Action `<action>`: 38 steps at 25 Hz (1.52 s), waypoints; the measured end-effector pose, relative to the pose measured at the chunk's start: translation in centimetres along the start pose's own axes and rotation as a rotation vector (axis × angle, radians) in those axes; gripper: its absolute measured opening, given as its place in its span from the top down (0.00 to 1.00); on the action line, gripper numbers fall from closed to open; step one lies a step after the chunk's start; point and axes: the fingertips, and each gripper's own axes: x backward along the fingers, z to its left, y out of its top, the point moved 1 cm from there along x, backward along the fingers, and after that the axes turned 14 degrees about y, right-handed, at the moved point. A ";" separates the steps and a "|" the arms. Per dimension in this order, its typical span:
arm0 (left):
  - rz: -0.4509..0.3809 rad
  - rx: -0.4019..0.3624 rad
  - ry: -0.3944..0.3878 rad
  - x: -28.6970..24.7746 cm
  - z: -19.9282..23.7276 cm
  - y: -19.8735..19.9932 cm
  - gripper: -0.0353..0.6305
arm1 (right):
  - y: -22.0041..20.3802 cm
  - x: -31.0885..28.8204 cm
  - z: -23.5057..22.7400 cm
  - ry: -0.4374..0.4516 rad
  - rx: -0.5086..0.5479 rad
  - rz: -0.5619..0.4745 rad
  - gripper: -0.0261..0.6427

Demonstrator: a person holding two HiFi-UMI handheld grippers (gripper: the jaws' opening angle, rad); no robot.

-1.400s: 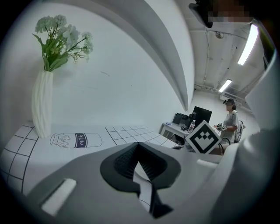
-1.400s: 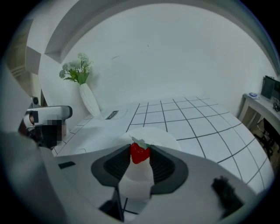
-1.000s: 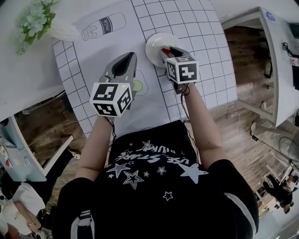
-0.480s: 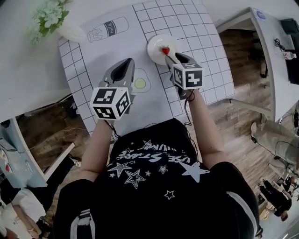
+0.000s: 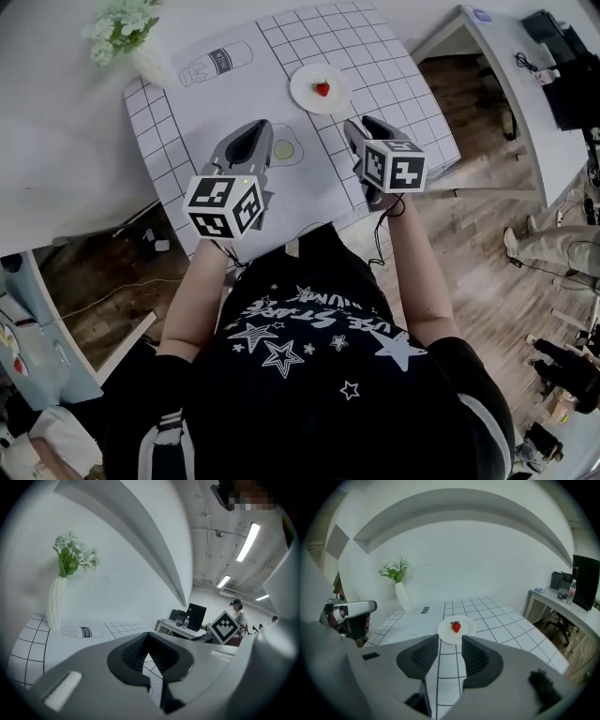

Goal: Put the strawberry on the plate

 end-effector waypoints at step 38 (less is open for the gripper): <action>-0.093 -0.072 0.070 25.2 -16.7 -6.4 0.94 | -15.0 23.5 12.0 0.223 -0.037 -0.202 0.92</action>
